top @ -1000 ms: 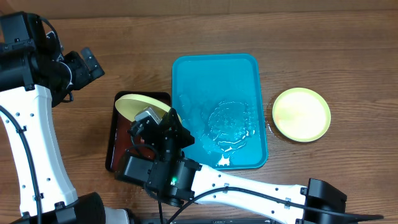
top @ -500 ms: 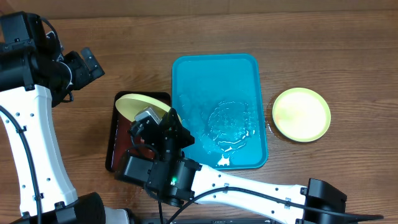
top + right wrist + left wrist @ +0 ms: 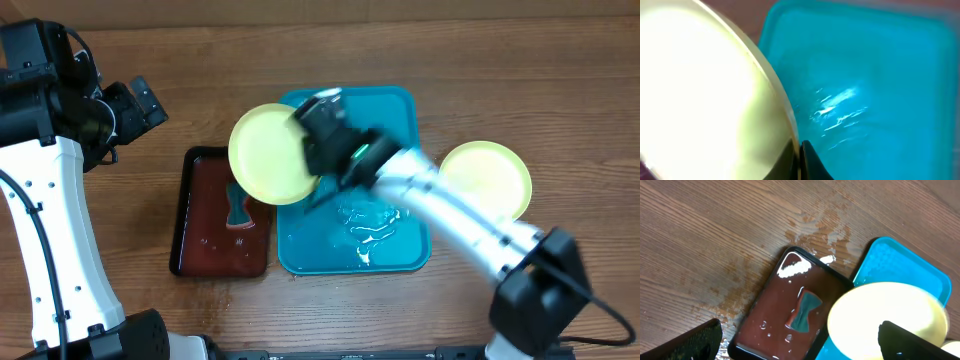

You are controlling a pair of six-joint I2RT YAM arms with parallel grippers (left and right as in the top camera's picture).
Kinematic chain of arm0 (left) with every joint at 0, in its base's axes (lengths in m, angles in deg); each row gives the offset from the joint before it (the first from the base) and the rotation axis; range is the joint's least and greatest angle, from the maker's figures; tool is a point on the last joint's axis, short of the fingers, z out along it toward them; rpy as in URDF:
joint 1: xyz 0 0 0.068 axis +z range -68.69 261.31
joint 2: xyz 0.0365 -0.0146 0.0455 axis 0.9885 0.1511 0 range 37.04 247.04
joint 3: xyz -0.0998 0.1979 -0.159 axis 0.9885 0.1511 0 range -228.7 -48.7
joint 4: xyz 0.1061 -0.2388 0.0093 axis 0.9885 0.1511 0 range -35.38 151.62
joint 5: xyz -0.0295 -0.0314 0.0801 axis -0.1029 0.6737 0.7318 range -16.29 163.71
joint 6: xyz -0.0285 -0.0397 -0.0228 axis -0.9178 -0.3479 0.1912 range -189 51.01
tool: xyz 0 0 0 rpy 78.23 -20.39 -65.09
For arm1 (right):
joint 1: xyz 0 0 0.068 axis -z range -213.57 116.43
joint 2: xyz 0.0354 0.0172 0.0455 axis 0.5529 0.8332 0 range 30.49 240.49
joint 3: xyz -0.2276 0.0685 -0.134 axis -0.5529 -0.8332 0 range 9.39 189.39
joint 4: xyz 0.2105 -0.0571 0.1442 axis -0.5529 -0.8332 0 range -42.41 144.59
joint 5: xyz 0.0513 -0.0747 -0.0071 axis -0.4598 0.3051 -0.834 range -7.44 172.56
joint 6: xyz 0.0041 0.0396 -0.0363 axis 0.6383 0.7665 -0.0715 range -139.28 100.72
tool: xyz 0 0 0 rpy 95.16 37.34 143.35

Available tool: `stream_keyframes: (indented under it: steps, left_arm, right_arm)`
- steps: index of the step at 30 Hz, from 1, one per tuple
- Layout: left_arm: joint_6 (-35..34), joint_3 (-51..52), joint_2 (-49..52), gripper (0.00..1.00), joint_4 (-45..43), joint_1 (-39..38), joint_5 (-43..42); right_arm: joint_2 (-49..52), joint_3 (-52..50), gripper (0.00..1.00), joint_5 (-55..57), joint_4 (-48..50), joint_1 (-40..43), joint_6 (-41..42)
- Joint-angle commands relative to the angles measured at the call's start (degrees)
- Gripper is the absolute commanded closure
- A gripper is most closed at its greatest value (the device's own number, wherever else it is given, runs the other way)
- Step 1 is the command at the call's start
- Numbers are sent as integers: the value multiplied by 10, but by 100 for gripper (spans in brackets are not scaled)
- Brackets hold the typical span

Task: Clean dirty plates on tray and stack at the side
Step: 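Carry the yellow plate right and set it on the plate stack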

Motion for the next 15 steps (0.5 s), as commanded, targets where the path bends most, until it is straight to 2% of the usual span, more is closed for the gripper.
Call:
stream_keyframes:
  steps: [1,4,11,15]
  left_arm:
    - [2,-12,-5,0,0,0,-4]
    - [2,-12,-5,0,0,0,-4]
    - [2,-12,-5,0,0,0,-4]
    - [2,-12,-5,0,0,0,-4]
  right_arm:
    - [-37,35,96,-396,5,122,-5]
    - [-58,35,96,-398,-27,225,-5]
    - [-60,25,96,-160,-198,418,10]
    - [-60,-25,96,-92,-243,494,10]
